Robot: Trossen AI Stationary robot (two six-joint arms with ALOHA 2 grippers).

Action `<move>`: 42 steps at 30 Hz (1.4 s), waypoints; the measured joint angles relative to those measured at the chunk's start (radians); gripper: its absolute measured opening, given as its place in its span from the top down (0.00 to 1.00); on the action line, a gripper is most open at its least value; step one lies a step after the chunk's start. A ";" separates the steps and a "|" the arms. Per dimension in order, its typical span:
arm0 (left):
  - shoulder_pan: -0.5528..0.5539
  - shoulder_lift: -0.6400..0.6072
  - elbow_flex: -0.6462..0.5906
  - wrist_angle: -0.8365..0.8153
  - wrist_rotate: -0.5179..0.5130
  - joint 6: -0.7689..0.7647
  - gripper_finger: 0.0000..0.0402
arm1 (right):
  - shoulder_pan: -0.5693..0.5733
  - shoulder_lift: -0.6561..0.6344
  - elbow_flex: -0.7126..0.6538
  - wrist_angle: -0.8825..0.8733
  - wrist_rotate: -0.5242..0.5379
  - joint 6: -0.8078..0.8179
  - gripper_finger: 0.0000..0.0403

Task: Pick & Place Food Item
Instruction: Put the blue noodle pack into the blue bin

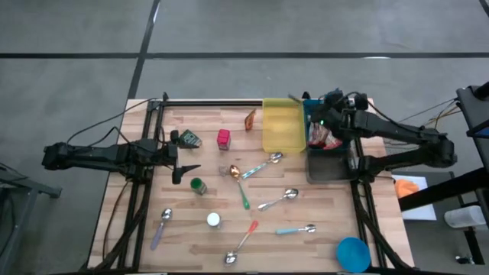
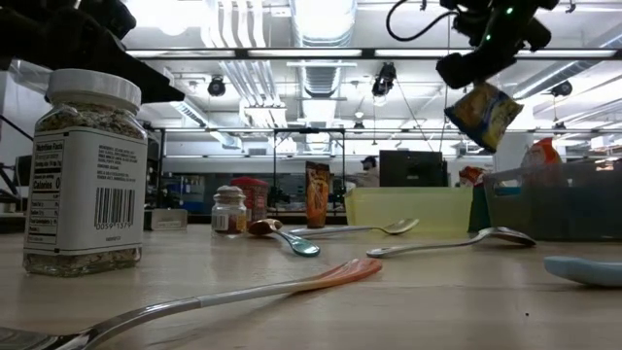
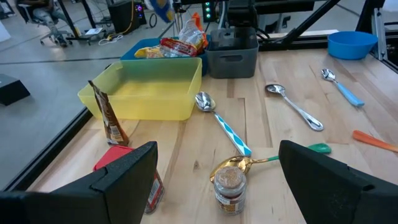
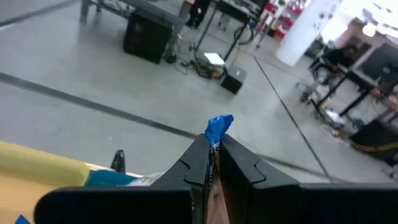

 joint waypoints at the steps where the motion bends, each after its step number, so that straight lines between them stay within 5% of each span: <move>1: 0.000 0.000 0.000 0.000 0.000 0.000 0.15 | -0.029 -0.004 -0.011 0.046 -0.024 -0.032 0.95; 14: 0.000 0.000 0.000 -0.001 0.000 0.000 0.15 | -0.325 0.051 -0.156 0.438 -0.411 -0.245 0.95; 31: 0.000 0.000 0.000 -0.001 0.000 0.000 0.15 | -0.420 0.148 -0.183 0.339 -0.595 -0.005 0.94; 42: 0.000 0.000 0.000 -0.020 0.000 0.000 0.15 | -0.426 0.147 -0.183 0.315 -0.554 -0.002 0.64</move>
